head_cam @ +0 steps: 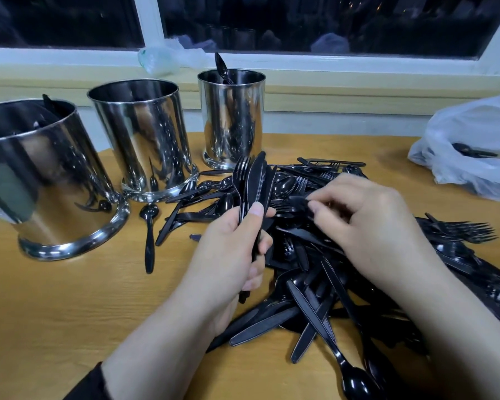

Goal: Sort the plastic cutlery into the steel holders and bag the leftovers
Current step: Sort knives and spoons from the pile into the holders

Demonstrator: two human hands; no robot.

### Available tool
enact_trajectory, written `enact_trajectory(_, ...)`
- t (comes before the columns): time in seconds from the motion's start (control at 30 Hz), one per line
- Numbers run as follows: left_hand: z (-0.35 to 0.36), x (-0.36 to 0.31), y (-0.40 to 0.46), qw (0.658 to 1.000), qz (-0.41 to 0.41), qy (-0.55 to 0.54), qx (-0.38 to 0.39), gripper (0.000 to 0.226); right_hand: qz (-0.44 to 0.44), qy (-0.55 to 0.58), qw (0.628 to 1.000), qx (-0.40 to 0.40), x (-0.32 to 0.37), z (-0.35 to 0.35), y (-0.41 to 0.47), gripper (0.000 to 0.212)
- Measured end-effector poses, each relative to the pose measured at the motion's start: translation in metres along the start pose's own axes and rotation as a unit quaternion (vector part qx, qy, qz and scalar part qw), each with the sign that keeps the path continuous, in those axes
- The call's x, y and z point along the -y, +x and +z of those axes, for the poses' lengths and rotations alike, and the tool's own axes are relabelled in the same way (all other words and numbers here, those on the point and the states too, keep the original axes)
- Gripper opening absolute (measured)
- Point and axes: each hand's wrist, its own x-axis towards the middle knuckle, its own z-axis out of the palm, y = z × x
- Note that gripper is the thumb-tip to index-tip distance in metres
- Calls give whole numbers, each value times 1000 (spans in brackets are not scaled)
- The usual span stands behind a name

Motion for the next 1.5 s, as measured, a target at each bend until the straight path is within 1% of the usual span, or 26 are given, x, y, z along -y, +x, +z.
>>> enact_trajectory(0.07, 0, -1, -1, 1000, 3, 6, 6, 28, 25, 70, 995, -63, 6, -5, 1, 18)
enact_trajectory(0.17, 1, -1, -2, 1000, 10, 21, 15, 29, 84, 219, 966, -106, 16, -11, 6, 15)
enact_trajectory(0.23, 2, -2, -4, 999, 13, 29, 24, 29, 109, 278, 949, -104, 21, -11, 8, 14)
enact_trajectory(0.3, 3, -3, -6, 999, 11, 37, 32, 31, 141, 343, 925, -86, 25, -6, 10, 13)
enact_trajectory(0.37, 4, -4, -8, 998, 10, 54, 42, 37, 172, 376, 908, -72, 28, 2, 9, 12)
enact_trajectory(0.47, 4, -5, -10, 994, 21, 87, 59, 46, 179, 343, 919, -69, 31, 11, 7, 11)
enact_trajectory(0.53, 5, -6, -10, 993, 29, 89, 73, 45, 185, 346, 917, -75, 34, 15, 7, 11)
enact_trajectory(0.6, 5, -6, -10, 994, 27, 68, 86, 40, 185, 349, 915, -86, 37, 16, 7, 11)
enact_trajectory(0.73, 4, -7, -11, 991, 29, 48, 119, 31, 168, 319, 928, -96, 41, 16, 6, 12)
enact_trajectory(0.83, 4, -6, -10, 990, 27, 54, 131, 9, 158, 300, 936, -94, 43, 16, 5, 12)
enact_trajectory(0.87, 4, -6, -10, 990, 23, 55, 127, 7, 155, 296, 938, -92, 45, 16, 5, 10)
enact_trajectory(0.93, 2, -4, -9, 991, 19, 55, 118, 17, 151, 312, 933, -100, 46, 17, 5, 6)
enact_trajectory(0.97, 3, -4, -9, 992, 18, 52, 115, 21, 156, 328, 925, -110, 45, 18, 5, 12)
enact_trajectory(1.03, 3, -5, -9, 992, 19, 46, 117, 22, 180, 348, 913, -114, 43, 18, 6, 21)
enact_trajectory(1.17, 3, -5, -9, 990, 30, 54, 126, 26, 234, 355, 904, -47, 40, 21, 6, 32)
enact_trajectory(1.23, 4, -6, -9, 988, 37, 60, 140, 32, 244, 363, 899, -27, 39, 22, 6, 29)
enact_trajectory(1.4, 4, -5, -12, 985, 40, 30, 166, 30, 224, 369, 902, 4, 39, 19, 7, 19)
enact_trajectory(1.5, 3, -5, -11, 985, 37, 27, 165, 30, 214, 373, 903, 5, 38, 19, 6, 23)
